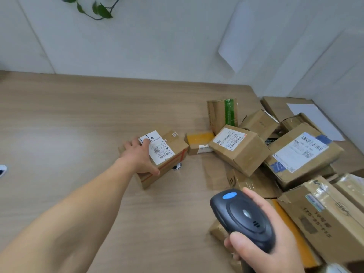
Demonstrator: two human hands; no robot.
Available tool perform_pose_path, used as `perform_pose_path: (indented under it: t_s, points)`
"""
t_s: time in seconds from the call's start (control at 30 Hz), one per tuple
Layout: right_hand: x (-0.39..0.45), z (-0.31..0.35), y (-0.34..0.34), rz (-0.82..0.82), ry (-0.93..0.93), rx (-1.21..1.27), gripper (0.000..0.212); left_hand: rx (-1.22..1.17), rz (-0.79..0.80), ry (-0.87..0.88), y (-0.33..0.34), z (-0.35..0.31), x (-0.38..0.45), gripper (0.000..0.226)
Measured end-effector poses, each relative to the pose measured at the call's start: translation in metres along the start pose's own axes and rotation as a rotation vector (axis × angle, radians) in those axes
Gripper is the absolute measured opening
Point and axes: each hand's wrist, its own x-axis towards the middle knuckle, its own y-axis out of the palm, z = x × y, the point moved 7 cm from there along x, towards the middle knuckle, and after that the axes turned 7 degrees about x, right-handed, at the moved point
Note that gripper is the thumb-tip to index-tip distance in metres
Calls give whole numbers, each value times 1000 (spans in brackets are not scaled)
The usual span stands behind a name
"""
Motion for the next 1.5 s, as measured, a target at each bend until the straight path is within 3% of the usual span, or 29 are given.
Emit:
perform_pose_path:
  t_s: [0.13,0.47,0.83,0.93,1.03,1.13,1.3,1.5]
  points:
    - [-9,7,9,58,-70,14,104,10,6,-9,21,6,-47,133]
    - [-66,22,28,244,-212,130,71,-27,32,-129,98,21,-228,130]
    - [-179,-6,0,474,-218,200,85,-95,58,-419,183,5,-439,129]
    - [-203,-14,-4,529,-212,168,82,-287,15,-476,190,8,-466,117]
    - [-217,-16,-10,549,-204,168,74,-529,-43,-633,202,23,-484,125]
    - [-225,-18,-17,518,-211,181,83,-644,-1,-773,214,36,-498,113]
    - [-236,-23,-18,465,-214,178,78,-605,-83,-665,206,15,-495,84]
    - [-251,-29,-19,418,-218,193,83,-743,-17,-581,210,-10,-479,99]
